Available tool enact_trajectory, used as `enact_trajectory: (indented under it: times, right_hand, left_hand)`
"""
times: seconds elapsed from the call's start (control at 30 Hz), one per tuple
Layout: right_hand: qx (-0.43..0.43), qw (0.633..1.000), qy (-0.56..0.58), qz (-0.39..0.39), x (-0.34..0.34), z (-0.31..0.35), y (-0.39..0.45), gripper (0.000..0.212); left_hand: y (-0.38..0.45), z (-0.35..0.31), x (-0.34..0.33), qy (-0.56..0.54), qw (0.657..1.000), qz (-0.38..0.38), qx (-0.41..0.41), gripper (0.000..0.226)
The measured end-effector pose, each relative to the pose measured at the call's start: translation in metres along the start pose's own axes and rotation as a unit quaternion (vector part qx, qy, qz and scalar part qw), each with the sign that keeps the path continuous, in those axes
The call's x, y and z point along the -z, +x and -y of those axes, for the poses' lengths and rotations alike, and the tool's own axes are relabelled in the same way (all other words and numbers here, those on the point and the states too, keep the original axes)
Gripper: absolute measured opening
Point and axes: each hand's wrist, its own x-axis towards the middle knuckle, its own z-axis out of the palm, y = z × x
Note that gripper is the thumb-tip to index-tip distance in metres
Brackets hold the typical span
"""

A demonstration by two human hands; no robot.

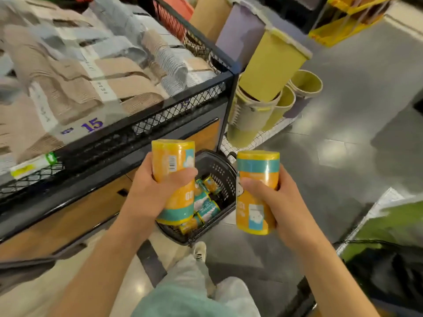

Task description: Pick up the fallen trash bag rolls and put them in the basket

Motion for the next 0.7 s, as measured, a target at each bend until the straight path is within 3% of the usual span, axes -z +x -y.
enact_trajectory:
  times: [0.27,0.33,0.5,0.7]
  right_hand:
    - [-0.065,0.99,-0.063,0.11,0.005,-0.013,0.157,0.056]
    - [-0.086,0.983,-0.076,0.14,0.004,-0.029,0.199,0.048]
    - [-0.121,0.964,-0.107,0.21,-0.003,-0.088,0.293,0.037]
    - [-0.166,0.943,-0.146,0.25,-0.024,-0.193,0.375,0.049]
  left_hand:
    - [0.081,0.04,-0.036,-0.041,0.986,-0.156,0.054,0.06]
    - [0.102,0.059,-0.046,-0.056,0.975,-0.202,0.072,0.062]
    - [0.158,0.122,-0.06,-0.085,0.947,-0.29,0.111,0.07]
    - [0.229,0.226,-0.056,-0.122,0.927,-0.324,0.145,0.048]
